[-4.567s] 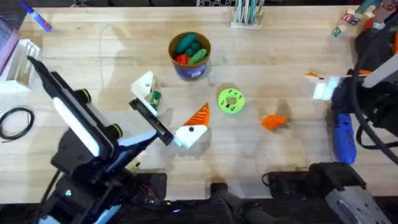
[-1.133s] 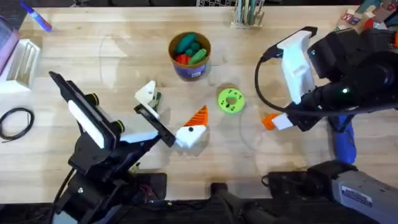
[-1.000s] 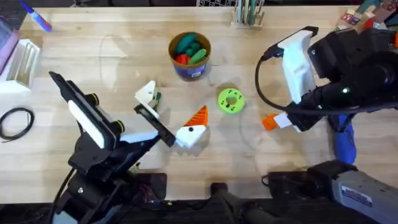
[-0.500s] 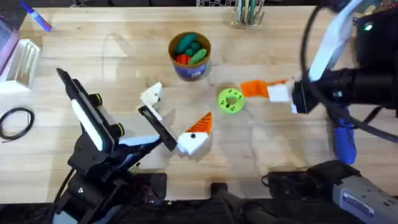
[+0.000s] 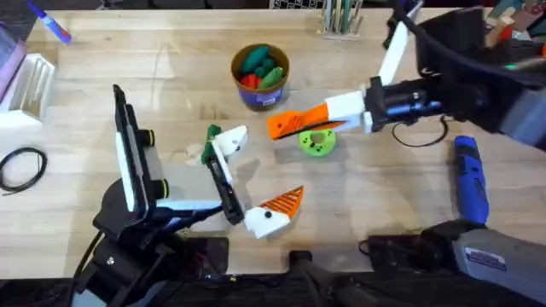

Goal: Pick up the gripper from the table and insert it into the empty holder that is missing its gripper. Then pick up a screw, insert it into the mounting hole, and use the screwdriver to tighten it. Finally, clean up the table by picking up the vegetable and placing it into the bucket.

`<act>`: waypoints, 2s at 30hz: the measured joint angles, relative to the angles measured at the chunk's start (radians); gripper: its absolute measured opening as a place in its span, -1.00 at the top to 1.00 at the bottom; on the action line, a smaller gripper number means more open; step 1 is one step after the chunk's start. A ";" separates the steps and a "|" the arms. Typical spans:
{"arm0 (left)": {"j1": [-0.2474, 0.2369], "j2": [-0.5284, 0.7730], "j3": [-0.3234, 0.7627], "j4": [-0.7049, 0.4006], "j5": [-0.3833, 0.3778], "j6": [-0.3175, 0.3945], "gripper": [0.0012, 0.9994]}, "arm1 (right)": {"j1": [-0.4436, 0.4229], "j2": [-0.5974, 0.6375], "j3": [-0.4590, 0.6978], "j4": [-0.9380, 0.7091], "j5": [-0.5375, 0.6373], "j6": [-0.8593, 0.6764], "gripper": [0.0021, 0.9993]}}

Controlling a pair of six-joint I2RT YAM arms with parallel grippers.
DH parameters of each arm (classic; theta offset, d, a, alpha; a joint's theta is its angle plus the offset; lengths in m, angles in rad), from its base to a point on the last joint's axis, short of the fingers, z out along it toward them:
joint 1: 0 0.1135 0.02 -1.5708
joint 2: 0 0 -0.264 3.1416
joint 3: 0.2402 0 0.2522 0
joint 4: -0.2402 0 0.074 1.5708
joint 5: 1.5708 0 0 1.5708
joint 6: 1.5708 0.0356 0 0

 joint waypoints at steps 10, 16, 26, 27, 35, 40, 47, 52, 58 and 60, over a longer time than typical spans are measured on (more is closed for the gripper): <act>0.000 0.000 0.000 0.000 0.016 -0.004 -0.97 | 0.074 0.174 -0.004 0.046 -0.219 0.093 0.99; 0.000 0.000 0.000 -0.001 0.016 -0.004 -0.97 | 0.112 0.175 -0.005 0.123 -0.250 0.137 0.99; 0.001 0.000 0.000 -0.001 0.004 -0.004 -0.98 | 0.113 0.225 -0.008 0.314 -0.259 0.265 0.99; 0.001 0.000 0.000 -0.001 0.002 -0.006 -0.97 | 0.115 0.239 -0.008 0.330 -0.267 0.279 0.99; 0.003 0.001 0.000 -0.003 -0.010 -0.035 -0.97 | 0.148 0.343 -0.008 0.479 -0.302 0.393 0.99; 0.013 0.001 0.000 -0.003 -0.051 -0.053 -0.97 | 0.177 0.354 -0.007 0.573 -0.262 0.472 0.99; 0.029 0.001 0.000 -0.004 -0.134 -0.079 -0.97 | 0.221 0.354 -0.007 0.697 -0.165 0.573 0.99; 0.036 0.001 0.000 -0.005 -0.183 -0.081 -0.98 | 0.245 0.354 -0.007 0.775 -0.118 0.612 0.99; 0.037 0.001 0.000 -0.005 -0.207 -0.078 -0.98 | 0.255 0.354 -0.007 0.805 -0.095 0.678 0.99; 0.037 0.001 0.000 -0.005 -0.208 -0.078 -0.98 | 0.255 0.354 -0.007 0.811 -0.095 0.706 0.99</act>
